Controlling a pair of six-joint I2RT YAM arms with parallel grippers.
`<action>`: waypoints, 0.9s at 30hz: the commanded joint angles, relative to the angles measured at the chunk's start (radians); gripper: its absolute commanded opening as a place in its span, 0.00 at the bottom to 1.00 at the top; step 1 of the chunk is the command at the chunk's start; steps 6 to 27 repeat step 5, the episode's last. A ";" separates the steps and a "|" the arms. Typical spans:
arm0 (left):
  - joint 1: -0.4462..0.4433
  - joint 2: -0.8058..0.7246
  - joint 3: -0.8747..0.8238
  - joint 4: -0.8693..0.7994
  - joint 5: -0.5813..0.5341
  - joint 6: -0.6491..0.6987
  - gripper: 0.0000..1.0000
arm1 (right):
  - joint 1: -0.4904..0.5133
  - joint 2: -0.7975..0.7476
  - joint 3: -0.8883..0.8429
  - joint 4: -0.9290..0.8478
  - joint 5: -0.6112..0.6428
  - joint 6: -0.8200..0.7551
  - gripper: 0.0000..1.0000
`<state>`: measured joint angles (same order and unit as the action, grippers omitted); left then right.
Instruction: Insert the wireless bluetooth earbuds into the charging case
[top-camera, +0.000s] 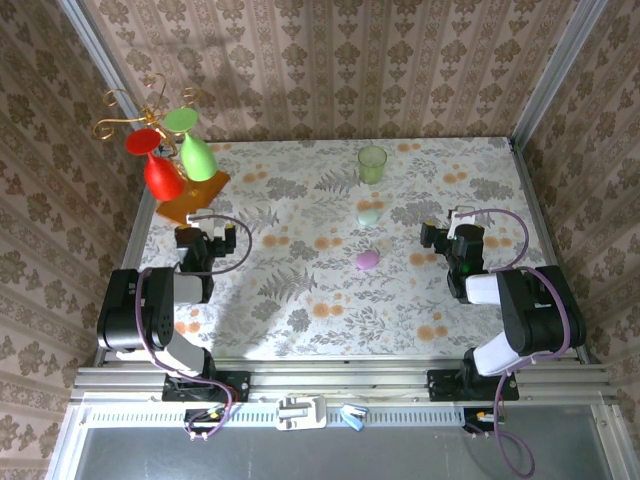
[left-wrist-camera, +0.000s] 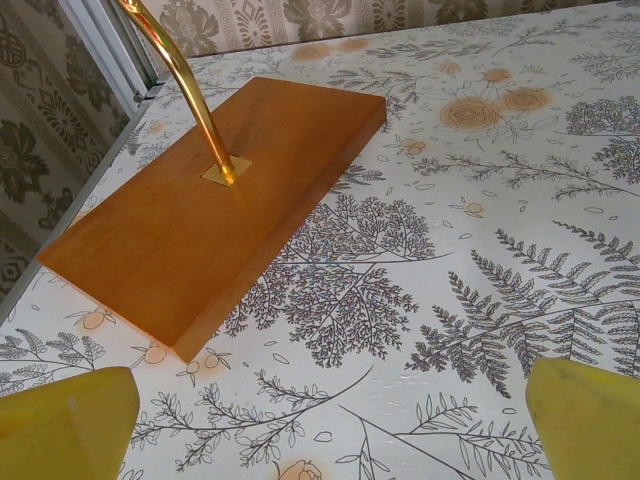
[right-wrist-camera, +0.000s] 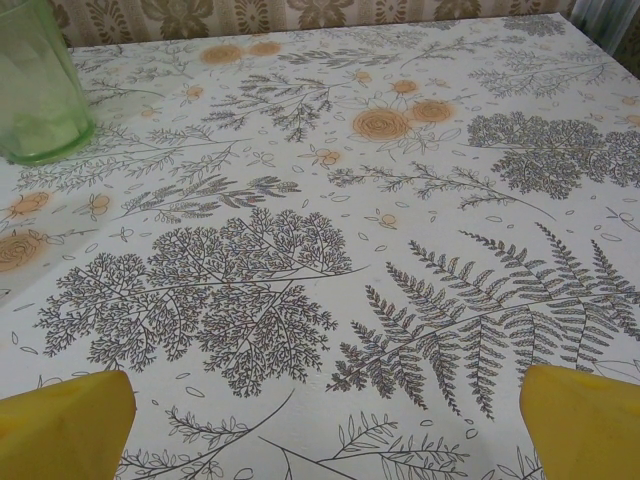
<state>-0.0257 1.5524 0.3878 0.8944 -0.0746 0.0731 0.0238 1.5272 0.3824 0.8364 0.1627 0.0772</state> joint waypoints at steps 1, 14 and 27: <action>-0.003 0.004 0.006 0.019 0.009 -0.010 1.00 | 0.001 0.007 0.013 0.044 -0.012 -0.019 1.00; -0.003 0.003 0.004 0.024 0.010 -0.009 1.00 | 0.001 0.007 0.012 0.047 -0.011 -0.020 1.00; -0.003 0.003 0.004 0.024 0.010 -0.009 1.00 | 0.001 0.007 0.012 0.047 -0.011 -0.020 1.00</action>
